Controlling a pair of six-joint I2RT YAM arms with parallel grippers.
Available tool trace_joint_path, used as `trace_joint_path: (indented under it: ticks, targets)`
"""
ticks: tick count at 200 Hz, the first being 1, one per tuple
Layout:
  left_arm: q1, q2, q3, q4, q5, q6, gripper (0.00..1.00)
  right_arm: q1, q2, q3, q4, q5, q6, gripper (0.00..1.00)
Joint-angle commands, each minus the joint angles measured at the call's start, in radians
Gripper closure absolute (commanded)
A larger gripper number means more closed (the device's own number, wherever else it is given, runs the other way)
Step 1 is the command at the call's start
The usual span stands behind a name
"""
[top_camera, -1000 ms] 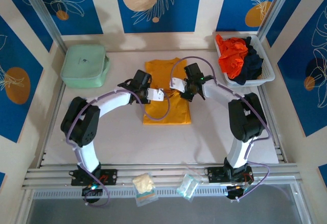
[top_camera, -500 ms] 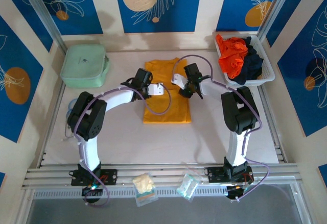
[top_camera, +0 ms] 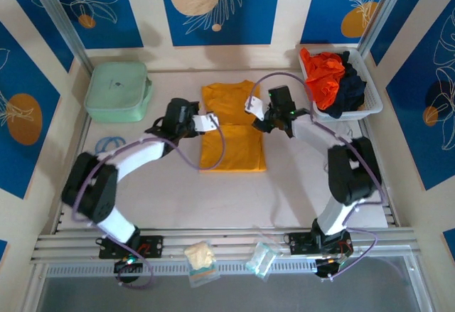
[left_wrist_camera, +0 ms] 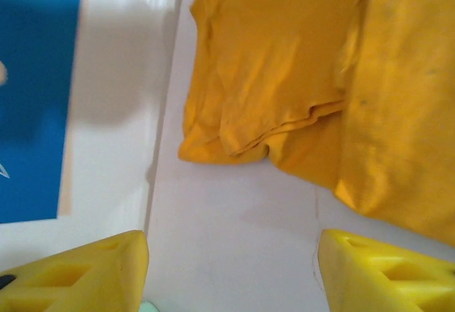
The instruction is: Fold and stack the t-shirts
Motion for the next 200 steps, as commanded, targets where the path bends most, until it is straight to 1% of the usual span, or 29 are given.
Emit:
trace_joint_path:
  ticks: [1,13,20,26,34,44,65,78,91,119,143,173,200]
  targets:
    - [-0.01,-0.128,-0.049,-0.181,0.279,0.2,0.35,-0.011,-0.145,-0.08,-0.142,-0.274,-0.346,0.57]
    - [-0.035,-0.152,-0.043,-0.315,0.268,0.261,0.36,-0.023,-0.198,-0.095,-0.258,-0.389,-0.469,0.55]
    - [-0.048,-0.162,-0.041,-0.395,0.263,0.297,0.36,-0.023,-0.213,-0.089,-0.325,-0.42,-0.514,0.55]
    - [-0.059,-0.168,-0.038,-0.461,0.258,0.331,0.36,-0.014,-0.223,-0.08,-0.383,-0.42,-0.552,0.54]
    - [-0.079,-0.173,-0.039,-0.542,0.237,0.367,0.36,0.006,-0.224,-0.071,-0.455,-0.386,-0.629,0.54]
    - [-0.107,-0.173,-0.049,-0.599,0.194,0.401,0.37,0.04,-0.221,-0.069,-0.53,-0.319,-0.701,0.53]
    - [-0.165,-0.163,-0.084,-0.666,0.105,0.465,0.36,0.1,-0.202,-0.075,-0.601,-0.158,-0.774,0.52]
    - [-0.194,-0.15,-0.093,-0.695,0.068,0.484,0.35,0.124,-0.19,-0.084,-0.637,-0.093,-0.805,0.52]
    - [-0.208,-0.137,-0.09,-0.714,0.06,0.491,0.35,0.142,-0.191,-0.113,-0.618,-0.06,-0.825,0.51]
    - [-0.21,-0.091,-0.068,-0.708,0.059,0.486,0.35,0.163,-0.171,-0.147,-0.567,-0.037,-0.836,0.5]
    - [-0.209,-0.023,-0.016,-0.721,0.061,0.476,0.32,0.164,-0.122,-0.136,-0.557,-0.016,-0.84,0.49]
    - [-0.208,0.057,0.042,-0.732,0.068,0.469,0.31,0.165,-0.058,-0.111,-0.553,0.006,-0.851,0.49]
    - [-0.199,0.099,0.071,-0.729,0.067,0.475,0.3,0.165,-0.012,-0.09,-0.542,0.018,-0.845,0.48]
